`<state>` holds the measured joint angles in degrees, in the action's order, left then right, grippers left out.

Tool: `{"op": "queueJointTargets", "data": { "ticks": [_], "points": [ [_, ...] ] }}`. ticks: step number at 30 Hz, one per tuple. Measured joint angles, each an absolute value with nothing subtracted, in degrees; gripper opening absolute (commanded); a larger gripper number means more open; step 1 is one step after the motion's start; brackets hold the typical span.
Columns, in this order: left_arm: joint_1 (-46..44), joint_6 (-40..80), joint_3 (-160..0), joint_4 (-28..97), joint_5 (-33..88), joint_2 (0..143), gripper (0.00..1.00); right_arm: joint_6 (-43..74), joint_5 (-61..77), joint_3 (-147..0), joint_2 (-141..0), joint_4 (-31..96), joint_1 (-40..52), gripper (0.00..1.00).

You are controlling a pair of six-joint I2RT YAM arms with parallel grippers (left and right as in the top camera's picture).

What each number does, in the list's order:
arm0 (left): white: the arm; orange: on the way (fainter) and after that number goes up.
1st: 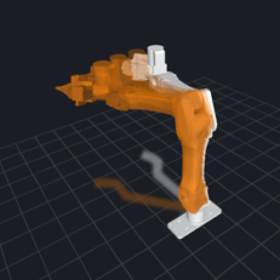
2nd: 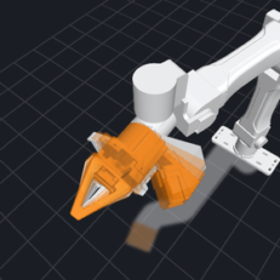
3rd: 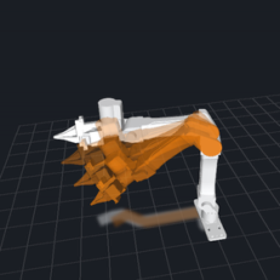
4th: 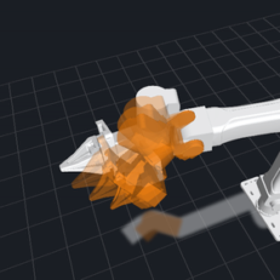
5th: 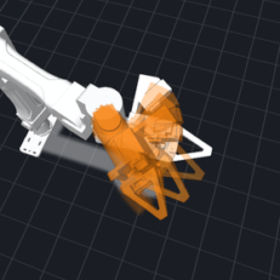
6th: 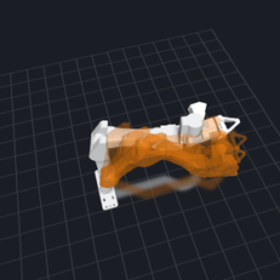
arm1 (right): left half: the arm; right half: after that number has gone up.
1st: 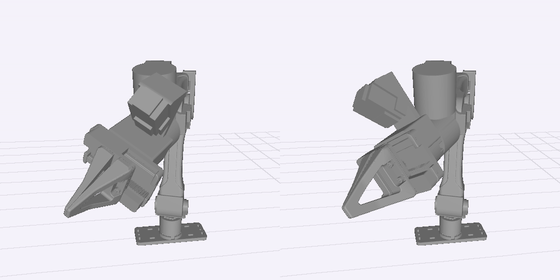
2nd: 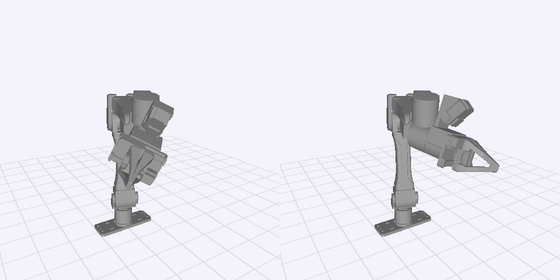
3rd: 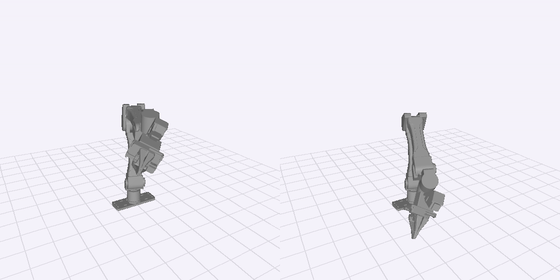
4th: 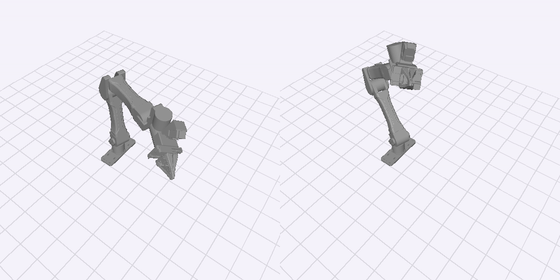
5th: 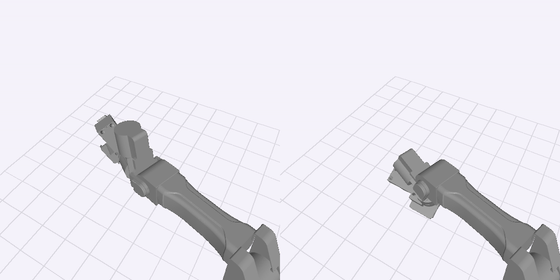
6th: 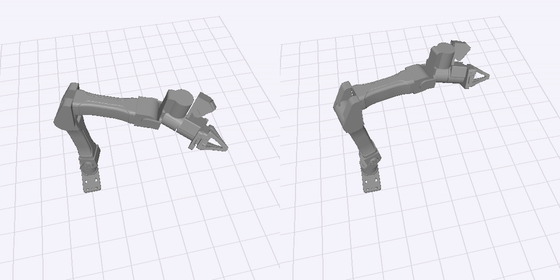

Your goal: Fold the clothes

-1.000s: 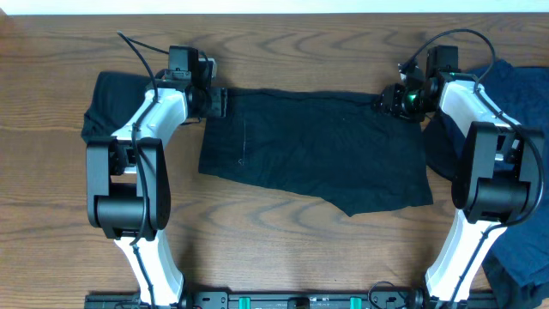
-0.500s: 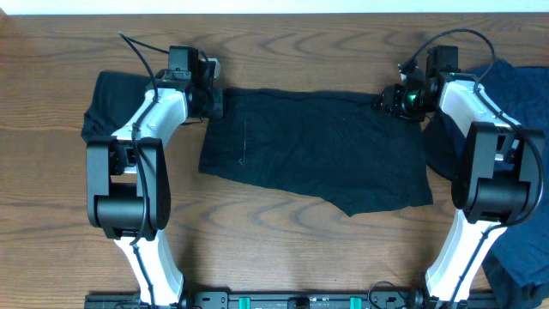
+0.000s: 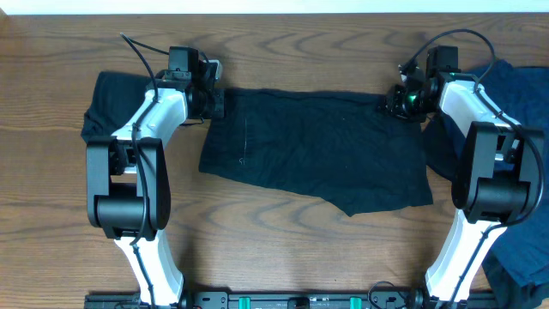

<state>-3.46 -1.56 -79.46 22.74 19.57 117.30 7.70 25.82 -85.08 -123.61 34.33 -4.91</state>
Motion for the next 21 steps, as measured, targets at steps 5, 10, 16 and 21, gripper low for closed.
{"op": "queueJointTargets", "data": {
  "ticks": [5,10,16,21],
  "points": [
    [-3.5,-1.5,-79.5,23.0,19.6,117.2,0.06,7.4,25.6,-85.1,-123.6,34.0,-4.9,0.01],
    [-3.5,-1.5,-79.5,25.6,19.6,115.2,0.06,6.7,27.4,-85.1,-123.6,34.0,-5.0,0.01],
    [-3.5,-1.6,-79.4,30.1,19.6,108.3,0.06,6.3,33.0,-85.1,-123.6,35.8,-5.9,0.01],
    [-3.5,-1.5,-79.4,35.8,19.9,102.1,0.06,5.8,34.4,-85.0,-121.0,45.0,-7.1,0.01]
  ]
}}
